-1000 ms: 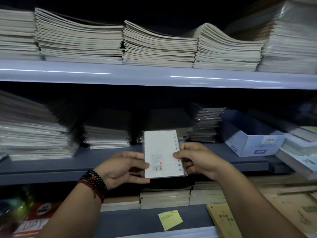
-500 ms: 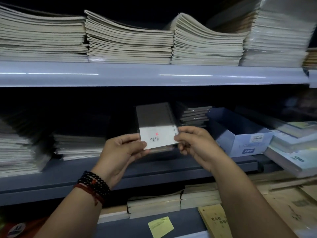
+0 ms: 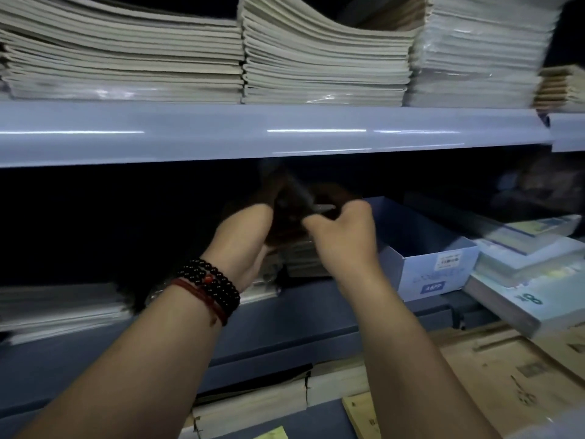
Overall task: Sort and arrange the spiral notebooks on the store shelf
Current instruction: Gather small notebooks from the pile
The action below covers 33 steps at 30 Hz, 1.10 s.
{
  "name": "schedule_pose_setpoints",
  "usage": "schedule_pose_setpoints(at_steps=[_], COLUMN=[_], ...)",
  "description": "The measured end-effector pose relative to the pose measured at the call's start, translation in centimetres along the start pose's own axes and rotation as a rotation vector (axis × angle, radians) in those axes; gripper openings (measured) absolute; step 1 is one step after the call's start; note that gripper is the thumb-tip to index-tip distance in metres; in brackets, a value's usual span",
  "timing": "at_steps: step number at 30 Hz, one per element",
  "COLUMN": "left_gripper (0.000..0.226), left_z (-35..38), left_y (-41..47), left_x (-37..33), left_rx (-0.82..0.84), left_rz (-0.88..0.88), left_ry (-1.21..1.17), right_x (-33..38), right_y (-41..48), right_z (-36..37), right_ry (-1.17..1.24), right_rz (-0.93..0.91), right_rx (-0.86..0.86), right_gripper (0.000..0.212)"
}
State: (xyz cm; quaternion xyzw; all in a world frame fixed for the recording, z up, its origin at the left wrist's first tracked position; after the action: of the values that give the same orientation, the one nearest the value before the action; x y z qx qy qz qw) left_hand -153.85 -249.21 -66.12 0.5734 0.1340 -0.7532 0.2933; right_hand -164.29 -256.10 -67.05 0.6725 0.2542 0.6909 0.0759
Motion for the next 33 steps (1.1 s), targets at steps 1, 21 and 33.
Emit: schedule_pose_setpoints(at_steps=[1,21,33], left_gripper=[0.031,0.031,0.037], left_z=[0.4,1.2,1.6], left_y=[0.5,10.7,11.5], left_x=[-0.2,1.4,2.9], left_rx=[-0.008,0.01,0.107], left_rz=[0.003,0.037,-0.057], left_ry=[-0.049,0.308,0.598], right_x=[0.1,-5.0,-8.7], right_y=[0.0,8.1,9.4], right_z=[0.4,-2.8,-1.9], right_ry=[-0.077,0.327,-0.341], right_rz=[-0.046,0.112,0.012], right_rx=[0.05,-0.272,-0.33], right_gripper=[0.01,0.018,0.039])
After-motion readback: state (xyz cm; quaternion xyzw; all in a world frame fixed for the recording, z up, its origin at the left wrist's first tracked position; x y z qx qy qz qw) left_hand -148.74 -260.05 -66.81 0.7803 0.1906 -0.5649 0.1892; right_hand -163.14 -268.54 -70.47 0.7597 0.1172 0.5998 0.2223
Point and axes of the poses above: each hand's wrist, its own y-axis towards the middle knuckle, its own z-axis out of the palm, x = y × z, the point moved 3 cm from there along y, towards the middle knuckle, and after that the axes turned 3 degrees about z, right-handed, at the moved point
